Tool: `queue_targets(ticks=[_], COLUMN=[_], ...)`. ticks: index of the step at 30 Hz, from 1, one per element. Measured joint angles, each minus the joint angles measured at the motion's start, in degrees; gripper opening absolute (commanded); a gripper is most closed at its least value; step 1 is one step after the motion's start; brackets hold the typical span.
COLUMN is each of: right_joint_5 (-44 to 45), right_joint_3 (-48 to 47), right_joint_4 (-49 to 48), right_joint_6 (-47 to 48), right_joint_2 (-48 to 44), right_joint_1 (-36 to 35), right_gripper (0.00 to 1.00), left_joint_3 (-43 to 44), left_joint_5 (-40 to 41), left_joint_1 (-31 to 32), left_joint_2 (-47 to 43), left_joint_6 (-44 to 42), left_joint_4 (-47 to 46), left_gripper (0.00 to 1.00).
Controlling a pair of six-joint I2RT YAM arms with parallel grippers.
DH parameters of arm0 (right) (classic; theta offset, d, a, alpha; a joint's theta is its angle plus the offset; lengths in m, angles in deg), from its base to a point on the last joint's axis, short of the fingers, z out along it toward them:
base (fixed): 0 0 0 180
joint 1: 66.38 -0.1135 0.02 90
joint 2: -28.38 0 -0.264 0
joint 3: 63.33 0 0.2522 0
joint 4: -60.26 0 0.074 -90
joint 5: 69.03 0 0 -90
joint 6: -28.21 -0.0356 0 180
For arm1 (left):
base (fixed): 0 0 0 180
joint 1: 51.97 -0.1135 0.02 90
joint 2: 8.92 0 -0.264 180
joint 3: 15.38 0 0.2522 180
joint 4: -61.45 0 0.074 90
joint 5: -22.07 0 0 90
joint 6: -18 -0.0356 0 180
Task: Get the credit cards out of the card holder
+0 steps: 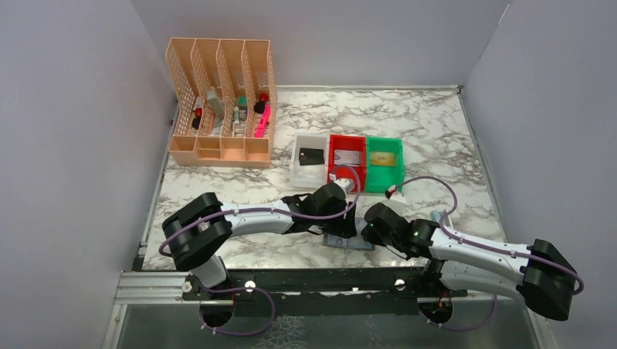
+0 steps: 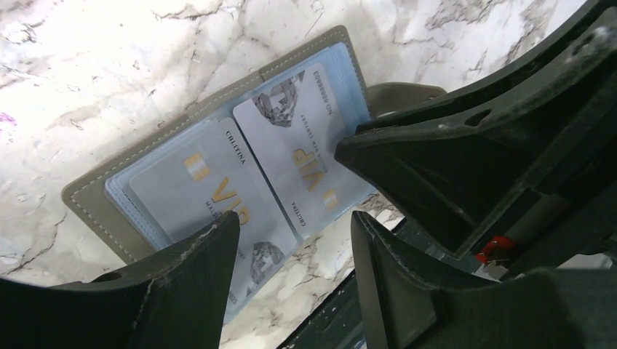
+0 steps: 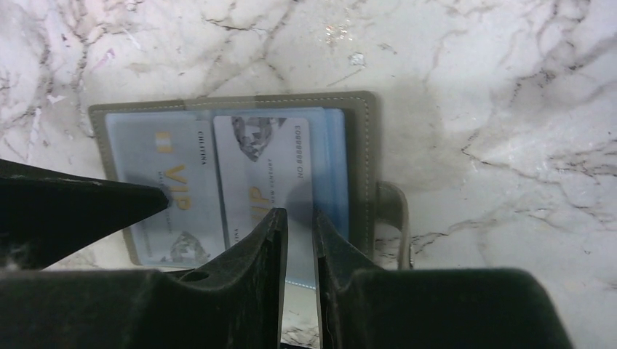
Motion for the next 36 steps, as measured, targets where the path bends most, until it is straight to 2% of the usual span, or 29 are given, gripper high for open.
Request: queue_targets(ticks=[9, 18, 28, 36], right_joint_5=[0.57, 0.59, 0.59, 0.59], right_joint_3=[3.23, 4.15, 4.68, 5.07], right_joint_4=[-1.05, -2.64, -4.31, -4.94], right_joint_6=[-3.45, -5.33, -7.82, -9.01], right_joint_2=[-1.53, -1.88, -0.96, -1.01], right_joint_1=[0.00, 0.00, 0.00, 0.00], right_gripper=[0.23, 0.23, 0.23, 0.23], left_joint_3=[0.07, -0.83, -3.58, -6.29], left_joint_5=[-0.98, -0.72, -1.55, -2.05], left_joint_1=[0.00, -0.02, 0.00, 0.00], left_joint_2=[3.61, 4.24, 5.49, 5.68], left_joint_6=[0.20, 1.99, 5.88, 9.01], left_joint_4=[-1.22, -3.41, -10.99, -15.45], left_gripper=[0.51, 0.50, 0.47, 0.40])
